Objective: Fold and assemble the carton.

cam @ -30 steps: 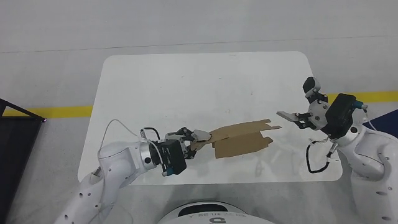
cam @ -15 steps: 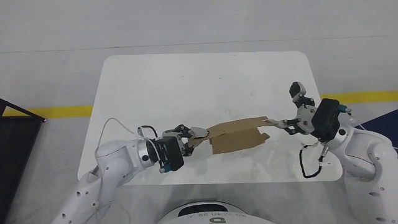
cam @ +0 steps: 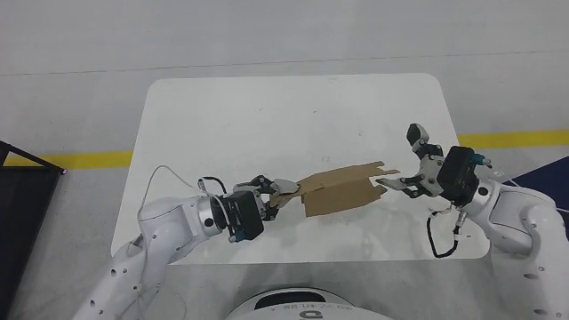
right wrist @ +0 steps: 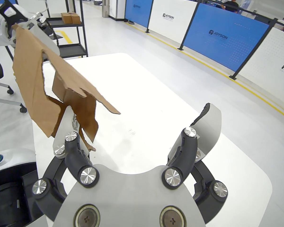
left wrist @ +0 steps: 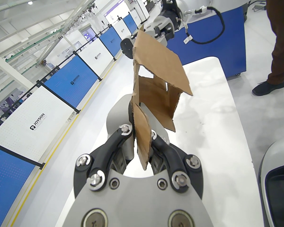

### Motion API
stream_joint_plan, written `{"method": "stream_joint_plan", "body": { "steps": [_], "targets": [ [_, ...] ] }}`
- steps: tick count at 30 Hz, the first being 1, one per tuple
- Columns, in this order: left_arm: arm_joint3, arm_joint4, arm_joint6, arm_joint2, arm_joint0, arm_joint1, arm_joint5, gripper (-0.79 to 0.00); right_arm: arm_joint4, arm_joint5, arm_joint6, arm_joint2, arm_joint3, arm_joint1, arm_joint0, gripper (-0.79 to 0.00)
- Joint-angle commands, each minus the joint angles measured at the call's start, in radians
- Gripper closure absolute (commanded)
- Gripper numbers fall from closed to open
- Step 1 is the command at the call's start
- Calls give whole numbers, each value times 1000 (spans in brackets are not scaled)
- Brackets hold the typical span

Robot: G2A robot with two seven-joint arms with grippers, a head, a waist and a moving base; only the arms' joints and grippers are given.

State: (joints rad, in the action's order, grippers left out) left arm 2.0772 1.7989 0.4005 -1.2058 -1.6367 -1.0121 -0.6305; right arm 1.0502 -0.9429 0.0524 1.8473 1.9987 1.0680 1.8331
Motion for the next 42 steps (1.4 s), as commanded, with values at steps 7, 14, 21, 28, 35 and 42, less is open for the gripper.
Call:
{"method": "stream_joint_plan", "body": {
  "steps": [7, 14, 21, 28, 35, 42],
  "targets": [
    [12, 31, 1, 0, -8, 7, -11, 0, -70, 74, 25, 21, 4, -2, -14, -785],
    [7, 11, -8, 3, -7, 8, 16, 0, -40, 49, 64, -36, 64, -5, -20, -785],
    [1, -19, -12, -6, -10, 9, 31, 0, 1, 14, 58, -60, 62, -9, -12, -785],
    [-2, -23, -10, 2, -5, 11, 20, 0, 37, -6, 57, -85, 64, -12, -15, -785],
    [-5, -35, -6, 6, 5, 13, 10, 0, 90, -67, 64, -115, 71, -19, -27, -785],
    [-9, -48, 1, -3, 8, 16, -1, 0, 126, -69, 34, -144, 83, -44, -23, -785]
  ]
}}
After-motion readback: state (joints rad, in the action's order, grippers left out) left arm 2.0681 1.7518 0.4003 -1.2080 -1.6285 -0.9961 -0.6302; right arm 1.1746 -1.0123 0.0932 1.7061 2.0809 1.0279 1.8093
